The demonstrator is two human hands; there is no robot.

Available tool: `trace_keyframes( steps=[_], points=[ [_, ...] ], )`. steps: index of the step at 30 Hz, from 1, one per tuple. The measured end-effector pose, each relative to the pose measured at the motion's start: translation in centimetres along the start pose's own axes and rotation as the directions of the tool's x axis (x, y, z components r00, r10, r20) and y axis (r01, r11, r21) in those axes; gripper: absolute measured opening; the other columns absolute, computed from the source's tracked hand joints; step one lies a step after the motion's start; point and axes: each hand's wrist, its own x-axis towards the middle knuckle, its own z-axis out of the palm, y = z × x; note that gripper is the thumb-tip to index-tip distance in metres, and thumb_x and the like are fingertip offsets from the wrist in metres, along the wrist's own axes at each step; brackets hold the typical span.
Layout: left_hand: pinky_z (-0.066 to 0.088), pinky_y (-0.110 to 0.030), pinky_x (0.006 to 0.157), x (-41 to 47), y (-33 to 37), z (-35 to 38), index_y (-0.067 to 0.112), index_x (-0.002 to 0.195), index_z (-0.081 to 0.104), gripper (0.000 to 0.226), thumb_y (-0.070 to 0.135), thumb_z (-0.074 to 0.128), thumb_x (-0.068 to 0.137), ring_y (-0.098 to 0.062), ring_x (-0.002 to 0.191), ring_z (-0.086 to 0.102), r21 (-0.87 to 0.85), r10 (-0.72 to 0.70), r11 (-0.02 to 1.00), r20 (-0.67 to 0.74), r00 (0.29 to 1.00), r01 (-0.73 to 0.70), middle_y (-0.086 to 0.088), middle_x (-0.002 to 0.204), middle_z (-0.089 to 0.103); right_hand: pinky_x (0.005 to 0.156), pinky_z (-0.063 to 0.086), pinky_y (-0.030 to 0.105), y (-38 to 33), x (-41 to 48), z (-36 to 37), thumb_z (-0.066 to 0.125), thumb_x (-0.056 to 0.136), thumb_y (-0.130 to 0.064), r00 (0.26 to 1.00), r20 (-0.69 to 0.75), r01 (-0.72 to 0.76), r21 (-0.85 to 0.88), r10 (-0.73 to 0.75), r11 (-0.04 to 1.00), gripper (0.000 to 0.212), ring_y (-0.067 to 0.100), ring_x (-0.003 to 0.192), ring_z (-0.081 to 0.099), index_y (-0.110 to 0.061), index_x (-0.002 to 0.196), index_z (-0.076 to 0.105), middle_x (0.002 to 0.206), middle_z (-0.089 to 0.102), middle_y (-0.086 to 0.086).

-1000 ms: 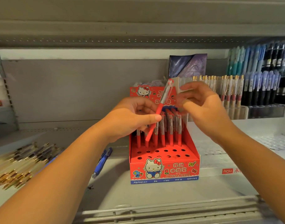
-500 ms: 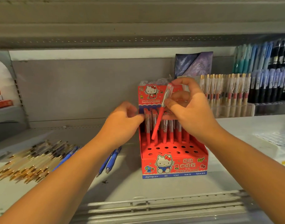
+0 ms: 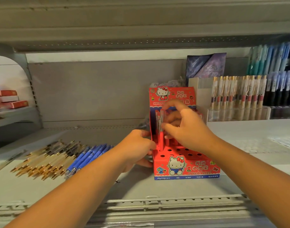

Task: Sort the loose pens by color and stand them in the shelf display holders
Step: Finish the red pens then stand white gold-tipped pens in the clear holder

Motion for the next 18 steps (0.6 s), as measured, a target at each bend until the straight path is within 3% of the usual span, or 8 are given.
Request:
trace_keyframes(
  steps=[2, 6, 9, 13, 16, 18],
  points=[
    [0.062, -0.043, 0.069, 0.0, 0.0, -0.1, 0.019, 0.106, 0.063, 0.028, -0.003, 0.051, 0.093, -0.028, 0.09, 0.073, -0.032, -0.003, 0.999, 0.031, 1.0, 0.004, -0.016, 0.099, 0.075, 0.063, 0.061, 0.038, 0.0, -0.4, 0.2, 0.068, 0.087, -0.009, 0.997, 0.072, -0.001, -0.127, 0.01, 0.992, 0.042, 0.012, 0.063, 0.07, -0.044, 0.1, 0.048, 0.077, 0.069, -0.004],
    [0.062, -0.037, 0.064, -0.1, -0.1, -0.5, 0.024, 0.101, 0.06, 0.027, -0.001, 0.053, 0.094, -0.023, 0.083, 0.074, -0.089, -0.014, 0.996, 0.062, 0.998, 0.02, -0.011, 0.093, 0.077, 0.064, 0.062, 0.038, -0.1, -0.8, 0.1, 0.066, 0.091, -0.012, 0.991, 0.123, -0.026, -0.133, 0.042, 0.991, 0.041, 0.013, 0.064, 0.071, -0.042, 0.108, 0.044, 0.083, 0.069, -0.002],
    [0.062, -0.04, 0.07, 0.2, -0.2, -0.4, 0.024, 0.105, 0.062, 0.026, 0.003, 0.056, 0.092, -0.023, 0.086, 0.074, -0.088, -0.017, 0.996, 0.068, 0.998, 0.023, -0.01, 0.096, 0.077, 0.065, 0.062, 0.034, 0.4, -0.9, -0.1, 0.068, 0.09, -0.014, 0.992, 0.117, -0.043, -0.101, 0.055, 0.994, 0.041, 0.012, 0.066, 0.071, -0.043, 0.109, 0.046, 0.085, 0.068, -0.004],
    [0.06, -0.045, 0.081, -0.2, 0.1, -0.9, 0.023, 0.109, 0.067, 0.024, 0.014, 0.06, 0.089, -0.027, 0.103, 0.07, -0.053, -0.038, 0.998, 0.101, 0.994, 0.044, -0.007, 0.103, 0.076, 0.064, 0.052, 0.016, 0.4, -1.0, -0.4, 0.071, 0.087, -0.023, 0.998, 0.012, 0.057, -0.25, -0.056, 0.967, 0.034, 0.002, 0.073, 0.063, -0.045, 0.107, 0.053, 0.088, 0.064, -0.016],
    [0.062, -0.039, 0.072, -1.0, 0.2, -2.4, 0.025, 0.107, 0.066, 0.02, 0.018, 0.065, 0.089, -0.024, 0.101, 0.067, -0.029, -0.01, 1.0, -0.034, 0.999, 0.009, -0.001, 0.105, 0.072, 0.083, 0.052, 0.029, -0.9, -0.7, -0.3, 0.068, 0.087, -0.027, 0.982, -0.11, 0.107, -0.344, -0.153, 0.933, 0.026, 0.005, 0.093, 0.061, -0.035, 0.11, 0.061, 0.102, 0.065, -0.014],
    [0.062, -0.036, 0.072, -1.6, 0.1, -4.5, 0.023, 0.115, 0.064, 0.026, 0.02, 0.066, 0.089, -0.018, 0.097, 0.065, 0.076, 0.055, 0.996, -0.132, 0.99, -0.045, 0.0, 0.107, 0.067, 0.089, 0.048, 0.026, -2.2, -0.5, 0.4, 0.067, 0.087, -0.028, 0.969, -0.125, 0.147, -0.395, -0.212, 0.907, 0.03, 0.006, 0.101, 0.058, -0.029, 0.116, 0.063, 0.11, 0.064, -0.012]
  ],
)
